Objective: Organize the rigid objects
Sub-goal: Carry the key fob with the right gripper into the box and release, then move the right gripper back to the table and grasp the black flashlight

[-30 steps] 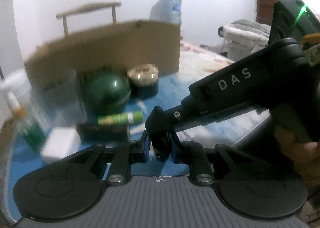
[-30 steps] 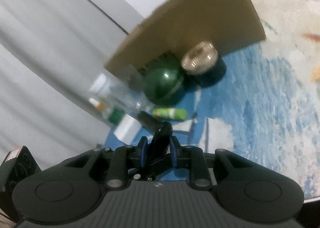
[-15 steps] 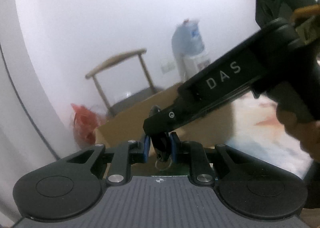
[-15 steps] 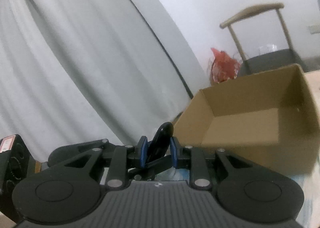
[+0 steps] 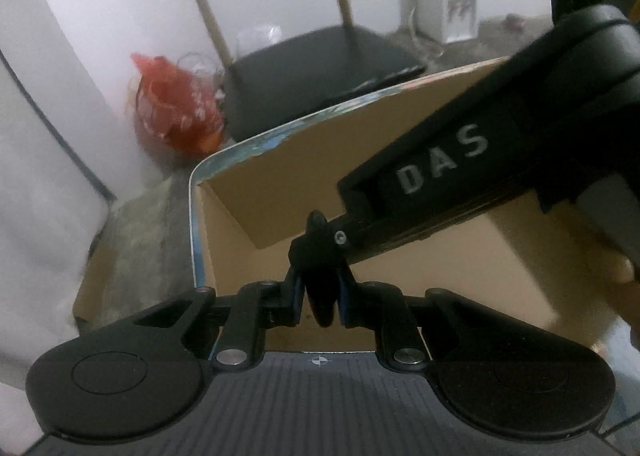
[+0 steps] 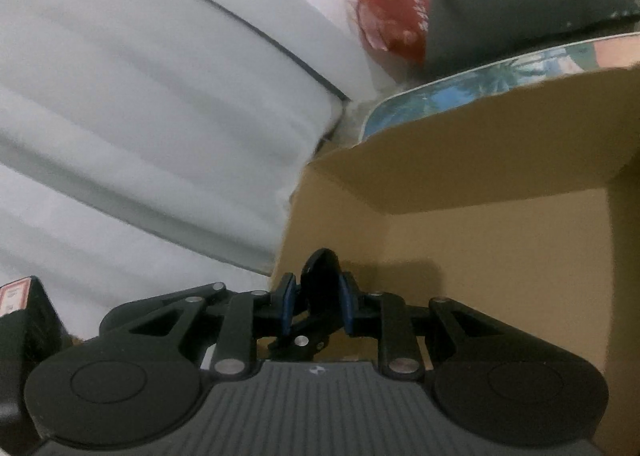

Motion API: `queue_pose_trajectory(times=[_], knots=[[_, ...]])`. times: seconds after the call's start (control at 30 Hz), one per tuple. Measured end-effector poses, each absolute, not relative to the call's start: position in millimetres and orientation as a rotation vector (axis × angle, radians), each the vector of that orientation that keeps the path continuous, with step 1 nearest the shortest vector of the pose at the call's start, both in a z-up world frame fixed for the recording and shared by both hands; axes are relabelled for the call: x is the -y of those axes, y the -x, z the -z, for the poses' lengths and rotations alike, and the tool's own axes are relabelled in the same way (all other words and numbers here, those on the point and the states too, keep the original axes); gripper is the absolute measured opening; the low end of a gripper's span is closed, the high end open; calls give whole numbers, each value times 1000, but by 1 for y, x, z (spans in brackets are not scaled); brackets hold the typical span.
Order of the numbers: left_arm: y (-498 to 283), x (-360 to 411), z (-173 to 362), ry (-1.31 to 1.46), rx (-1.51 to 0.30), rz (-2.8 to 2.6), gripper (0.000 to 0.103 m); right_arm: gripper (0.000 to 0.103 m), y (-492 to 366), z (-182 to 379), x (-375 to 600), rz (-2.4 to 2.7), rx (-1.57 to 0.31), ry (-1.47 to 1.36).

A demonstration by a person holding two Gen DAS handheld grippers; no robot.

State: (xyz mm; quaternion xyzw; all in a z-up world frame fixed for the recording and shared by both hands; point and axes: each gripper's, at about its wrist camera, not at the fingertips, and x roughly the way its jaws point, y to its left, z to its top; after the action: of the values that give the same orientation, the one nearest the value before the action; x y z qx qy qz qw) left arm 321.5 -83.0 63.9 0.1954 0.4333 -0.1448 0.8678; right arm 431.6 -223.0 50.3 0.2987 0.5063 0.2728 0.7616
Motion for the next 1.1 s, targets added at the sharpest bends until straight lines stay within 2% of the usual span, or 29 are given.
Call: queue_pose_trajectory(times=[0.37,0.6,0.97,1.1], knots=[[-350,87,-48,-480,-956,229,21,26,-470,-15,221,-511,-1191,-743],[-342,81,-62,-433,-950,231,22,26,-456,-25,232,-495,-1160,-758],[-260,49,-140,-307,-771,289,26,26,-361,-106,286,-566,-940,-809],[-205,31,-159,-247,-694,342,38,26,-299,-134,303,-648,-835,-803]])
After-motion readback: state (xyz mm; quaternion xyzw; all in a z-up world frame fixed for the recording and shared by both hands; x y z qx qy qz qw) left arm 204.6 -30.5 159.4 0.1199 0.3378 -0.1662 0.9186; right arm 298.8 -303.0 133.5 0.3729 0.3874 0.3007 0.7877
